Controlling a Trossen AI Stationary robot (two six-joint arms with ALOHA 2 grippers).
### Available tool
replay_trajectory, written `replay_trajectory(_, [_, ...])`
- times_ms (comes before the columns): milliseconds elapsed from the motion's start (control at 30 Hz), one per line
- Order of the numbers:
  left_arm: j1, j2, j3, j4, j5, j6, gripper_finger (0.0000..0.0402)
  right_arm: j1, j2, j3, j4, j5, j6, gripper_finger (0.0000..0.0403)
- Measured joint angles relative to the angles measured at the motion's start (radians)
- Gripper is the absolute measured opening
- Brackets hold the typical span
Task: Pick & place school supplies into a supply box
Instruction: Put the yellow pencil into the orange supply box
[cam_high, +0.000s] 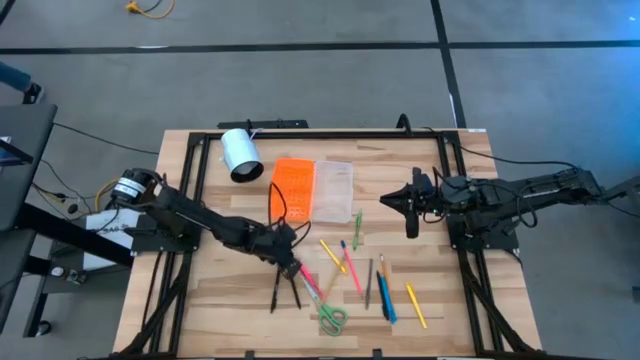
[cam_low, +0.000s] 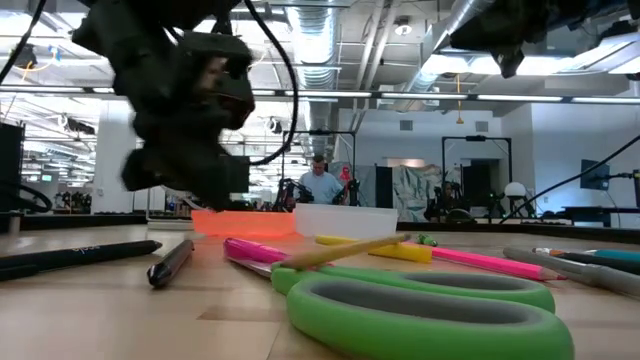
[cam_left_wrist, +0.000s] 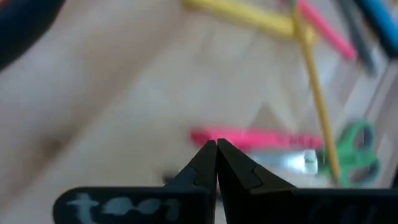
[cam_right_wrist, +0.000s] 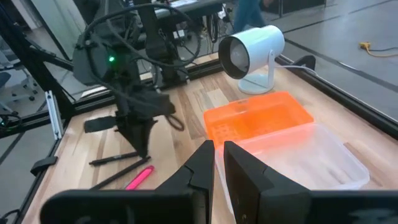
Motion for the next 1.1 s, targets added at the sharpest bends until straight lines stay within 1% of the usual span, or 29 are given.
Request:
replay_trajectory(67, [-0.026,0.0,0.0,-0.025,0.015,-0.051,0.0,0.0,0.0,0.0,-0.006,0.0,0.0,0.0031])
replay_trajectory(133, [-0.051,0.0,0.0,-0.044,0.009,-0.104,0.0,0.0,0.0,0.0,-0.016,-0.001,0.0,0.0031])
replay_trajectory(233, [-0.076,0.0,0.0,0.001,-0.05,-0.117,0.0,0.0,0.0,0.0,-0.036,-0.002,-0.001,0.0031])
replay_trajectory(300, [-0.076,0.0,0.0,0.098,-0.081,-0.072,0.0,0.0,0.0,0.0,-0.046,-0.002,-0.003,0.0031])
replay_trajectory(433, [-0.054,0.003,0.002,0.307,-0.089,0.055,0.0,0.0,0.0,0.0,-0.047,0.002,-0.025,0.0031])
replay_trajectory(500, [-0.036,0.004,0.003,0.343,-0.08,0.1,0.0003,0.0,0.0,0.0,-0.047,0.003,-0.028,0.0031])
replay_trajectory(567, [-0.015,0.006,0.017,0.322,-0.057,0.137,0.0016,0.0,0.0,0.0,-0.046,0.003,-0.028,0.0031])
replay_trajectory(633, [0.003,0.006,0.037,0.311,-0.041,0.175,0.0038,0.0,0.0,0.0,-0.046,0.004,-0.027,0.0031])
replay_trajectory(733, [0.031,0.007,0.075,0.302,-0.038,0.237,0.0085,0.0,0.0,0.0,-0.046,0.005,-0.027,0.0031])
replay_trajectory(833, [0.05,0.042,0.131,0.282,-0.037,0.295,0.0131,0.0,0.0,0.0,-0.045,0.005,-0.027,0.0031])
replay_trajectory(900, [0.056,0.088,0.183,0.219,-0.02,0.311,0.0153,0.004,0.0,0.0,-0.047,0.004,-0.025,0.0031])
replay_trajectory(967, [0.058,0.16,0.256,0.15,0.003,0.306,0.0165,0.01,0.0,-0.001,-0.065,0.004,-0.019,0.0031])
replay_trajectory(1100, [0.047,0.298,0.43,-0.017,0.03,0.324,0.0167,0.02,0.0,-0.001,-0.096,0.002,0.008,0.0031])
